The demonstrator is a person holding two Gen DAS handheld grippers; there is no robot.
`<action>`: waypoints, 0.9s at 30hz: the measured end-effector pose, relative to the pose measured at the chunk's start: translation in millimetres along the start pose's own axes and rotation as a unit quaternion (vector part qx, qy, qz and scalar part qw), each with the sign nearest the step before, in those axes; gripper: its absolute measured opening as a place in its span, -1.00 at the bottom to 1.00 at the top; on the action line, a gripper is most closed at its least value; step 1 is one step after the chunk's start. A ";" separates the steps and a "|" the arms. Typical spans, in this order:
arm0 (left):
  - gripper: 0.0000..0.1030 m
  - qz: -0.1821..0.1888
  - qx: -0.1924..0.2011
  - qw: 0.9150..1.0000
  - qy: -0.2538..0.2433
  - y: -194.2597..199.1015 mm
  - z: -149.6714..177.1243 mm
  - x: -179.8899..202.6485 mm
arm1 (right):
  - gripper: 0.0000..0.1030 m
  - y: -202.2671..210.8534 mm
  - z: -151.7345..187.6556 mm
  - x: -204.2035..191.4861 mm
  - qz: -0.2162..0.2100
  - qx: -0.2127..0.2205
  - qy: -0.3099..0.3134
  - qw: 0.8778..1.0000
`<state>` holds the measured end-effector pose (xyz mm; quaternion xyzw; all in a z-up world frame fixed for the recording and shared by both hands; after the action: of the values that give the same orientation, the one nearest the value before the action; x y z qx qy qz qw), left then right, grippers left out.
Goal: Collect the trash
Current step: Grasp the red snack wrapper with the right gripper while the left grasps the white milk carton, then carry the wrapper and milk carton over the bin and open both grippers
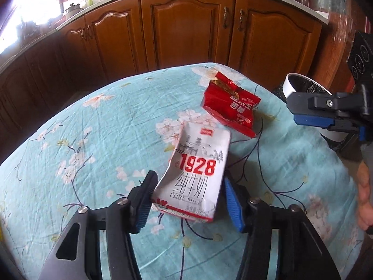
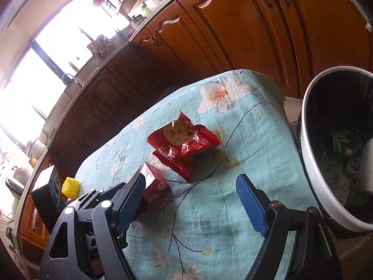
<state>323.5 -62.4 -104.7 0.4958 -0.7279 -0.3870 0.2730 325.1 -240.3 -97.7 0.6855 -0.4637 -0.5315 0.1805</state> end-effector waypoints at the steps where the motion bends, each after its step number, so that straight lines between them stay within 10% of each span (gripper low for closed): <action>1: 0.00 -0.002 0.004 1.000 0.000 0.0 1.4 -0.8 | 0.58 -3.0 -1.2 -0.2 -0.001 -0.002 -0.003 1.000; 17: -0.05 0.002 0.027 0.986 0.163 29.0 43.1 -55.4 | 0.60 -64.6 -25.8 -4.7 -0.044 -0.027 -0.074 0.996; 19: -0.05 0.003 0.026 0.986 0.164 31.0 44.1 -53.9 | 0.51 -70.1 -29.0 -6.0 -0.045 -0.026 -0.077 0.996; 21: -0.05 0.002 0.028 0.986 0.162 34.7 43.2 -51.6 | -0.13 -72.6 -30.2 -8.7 -0.041 -0.024 -0.072 0.996; 27: -0.06 0.010 0.039 0.987 0.159 48.3 40.5 -44.5 | -0.32 -60.5 -20.7 -5.3 -0.028 -0.013 -0.056 0.998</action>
<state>283.2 1.0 -87.3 0.5535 -0.6950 -0.2721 0.3696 370.4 -210.4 -131.8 0.6648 -0.4471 -0.5799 0.1478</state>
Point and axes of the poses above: each gripper's, at about its wrist camera, not at the fingertips, and y roughly against the way its jaws point, x to its right, z to its underside, the point moved 2 cm from there along -y, roughly the way its jaws point, and after that the axes turned 5 degrees about -x, right-handed, at the moved point
